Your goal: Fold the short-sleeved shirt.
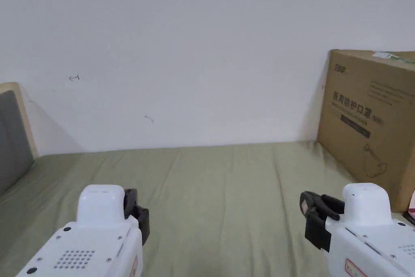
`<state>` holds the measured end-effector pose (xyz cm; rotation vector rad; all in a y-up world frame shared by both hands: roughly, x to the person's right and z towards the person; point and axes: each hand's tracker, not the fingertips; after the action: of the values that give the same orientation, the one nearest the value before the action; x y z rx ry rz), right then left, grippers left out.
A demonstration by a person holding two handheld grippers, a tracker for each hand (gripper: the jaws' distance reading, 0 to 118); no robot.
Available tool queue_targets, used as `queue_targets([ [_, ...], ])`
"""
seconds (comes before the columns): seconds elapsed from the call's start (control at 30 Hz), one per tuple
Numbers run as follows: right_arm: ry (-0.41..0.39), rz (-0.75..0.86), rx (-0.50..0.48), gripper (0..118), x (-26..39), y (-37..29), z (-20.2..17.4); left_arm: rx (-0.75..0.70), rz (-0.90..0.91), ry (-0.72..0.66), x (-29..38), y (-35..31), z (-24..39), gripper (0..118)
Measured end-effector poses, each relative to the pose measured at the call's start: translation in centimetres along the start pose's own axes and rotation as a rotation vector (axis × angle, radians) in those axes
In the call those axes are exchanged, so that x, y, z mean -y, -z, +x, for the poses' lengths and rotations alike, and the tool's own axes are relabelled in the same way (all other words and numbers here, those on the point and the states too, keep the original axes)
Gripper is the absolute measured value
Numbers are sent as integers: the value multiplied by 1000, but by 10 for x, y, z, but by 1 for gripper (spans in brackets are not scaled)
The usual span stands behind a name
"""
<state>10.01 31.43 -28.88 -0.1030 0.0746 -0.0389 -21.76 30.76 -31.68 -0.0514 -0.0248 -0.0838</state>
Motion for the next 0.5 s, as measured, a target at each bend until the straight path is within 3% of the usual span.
queue_targets([
  [0.07,-49,61,40,0,4,1,-5,-18,49,-37,-1,-13,-3,4],
  [0.2,14,4,-3,0,5,13,-4,-5,77,-54,-3,-25,-4,4],
  [0.27,8,35,44,19,8,10,-8,-14,91,-45,-4,-28,-4,5],
  [0.3,14,44,40,47,7,7,-10,-13,97,-44,-3,-29,-4,12],
  [0.33,23,50,40,76,6,5,-11,6,108,-47,-3,-30,-6,30],
  [0.37,22,53,47,97,5,4,-13,58,108,-55,-4,-30,-7,61],
  [0.4,5,54,60,106,4,3,-16,63,84,-58,-4,-29,-8,103],
  [0.43,-8,66,63,107,3,1,-17,61,67,-60,-4,-26,-7,117],
  [0.5,-28,92,63,113,3,-4,-21,70,60,-74,-2,-25,-8,118],
])
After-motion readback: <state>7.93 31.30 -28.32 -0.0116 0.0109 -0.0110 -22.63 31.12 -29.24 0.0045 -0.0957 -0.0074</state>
